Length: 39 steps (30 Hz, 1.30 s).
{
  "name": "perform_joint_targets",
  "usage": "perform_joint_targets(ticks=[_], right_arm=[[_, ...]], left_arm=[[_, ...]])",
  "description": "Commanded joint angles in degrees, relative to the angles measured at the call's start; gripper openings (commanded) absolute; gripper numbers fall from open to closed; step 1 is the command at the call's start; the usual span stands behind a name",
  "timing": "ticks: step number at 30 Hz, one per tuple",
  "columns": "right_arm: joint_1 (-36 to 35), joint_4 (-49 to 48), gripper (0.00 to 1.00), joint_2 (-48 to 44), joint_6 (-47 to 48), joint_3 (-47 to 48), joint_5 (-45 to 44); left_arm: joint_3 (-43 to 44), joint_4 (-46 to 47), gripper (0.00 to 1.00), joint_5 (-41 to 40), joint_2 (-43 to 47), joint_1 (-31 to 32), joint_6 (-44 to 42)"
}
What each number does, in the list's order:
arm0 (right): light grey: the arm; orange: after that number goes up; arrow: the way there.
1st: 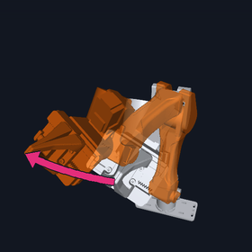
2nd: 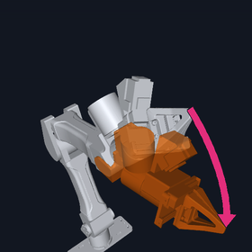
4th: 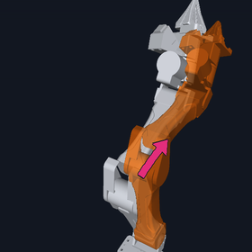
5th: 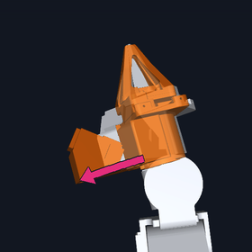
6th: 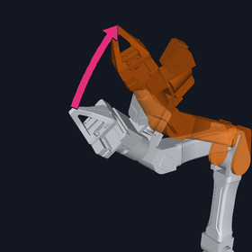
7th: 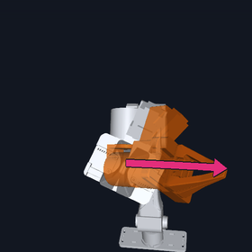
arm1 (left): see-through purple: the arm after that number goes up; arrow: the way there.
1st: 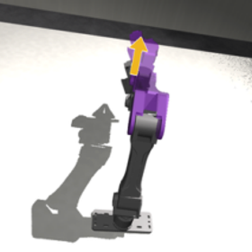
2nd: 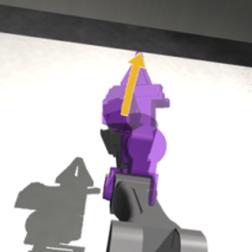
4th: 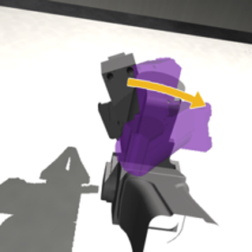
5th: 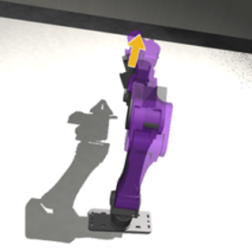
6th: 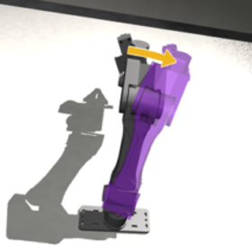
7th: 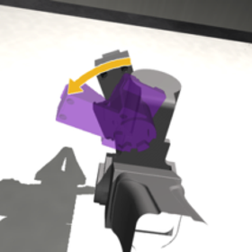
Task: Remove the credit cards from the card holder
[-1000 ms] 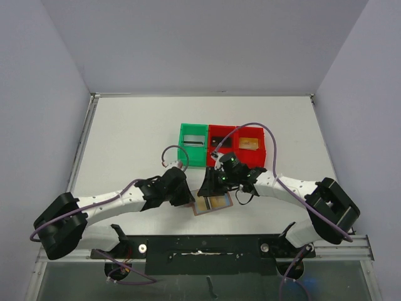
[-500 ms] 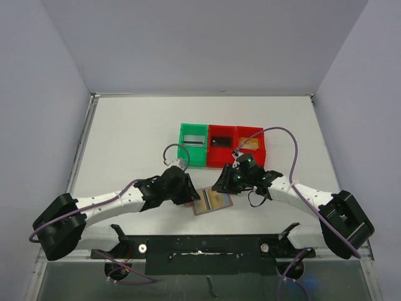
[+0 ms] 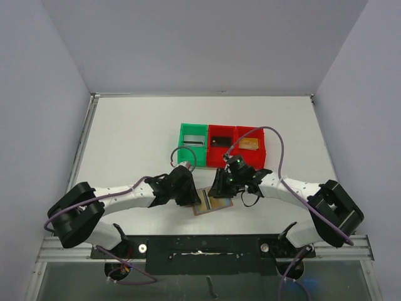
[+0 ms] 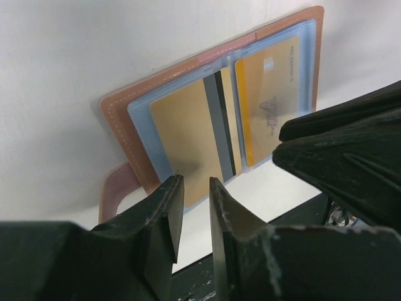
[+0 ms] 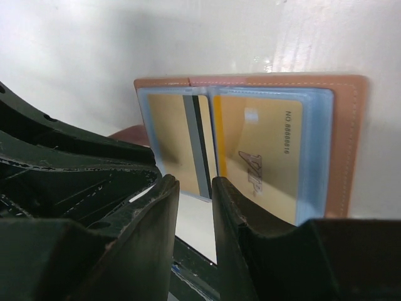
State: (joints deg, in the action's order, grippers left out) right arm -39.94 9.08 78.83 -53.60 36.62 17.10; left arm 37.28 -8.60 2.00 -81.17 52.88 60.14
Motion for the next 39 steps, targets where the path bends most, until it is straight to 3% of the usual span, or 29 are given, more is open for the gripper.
perform_joint_targets(ticks=[1,11,31,39], right_arm=[[-3.01,2.30,0.29,2.92,2.11,5.65,-3.10],[-5.23,8.27,0.30,5.65,3.07,9.43,-8.72],[-6.74,11.00,0.29,8.89,3.47,10.47,-9.98],[-7.14,7.42,0.26,9.62,2.41,9.59,-7.89]], left_arm=[[1.97,-0.28,0.20,-0.79,-0.73,0.03,-1.16],[-1.44,0.65,0.15,-1.87,-0.60,0.13,-0.15],[-3.54,0.83,0.08,-3.75,-4.44,0.71,0.68],[-3.30,-0.19,0.06,-4.44,-6.08,0.99,0.85]])
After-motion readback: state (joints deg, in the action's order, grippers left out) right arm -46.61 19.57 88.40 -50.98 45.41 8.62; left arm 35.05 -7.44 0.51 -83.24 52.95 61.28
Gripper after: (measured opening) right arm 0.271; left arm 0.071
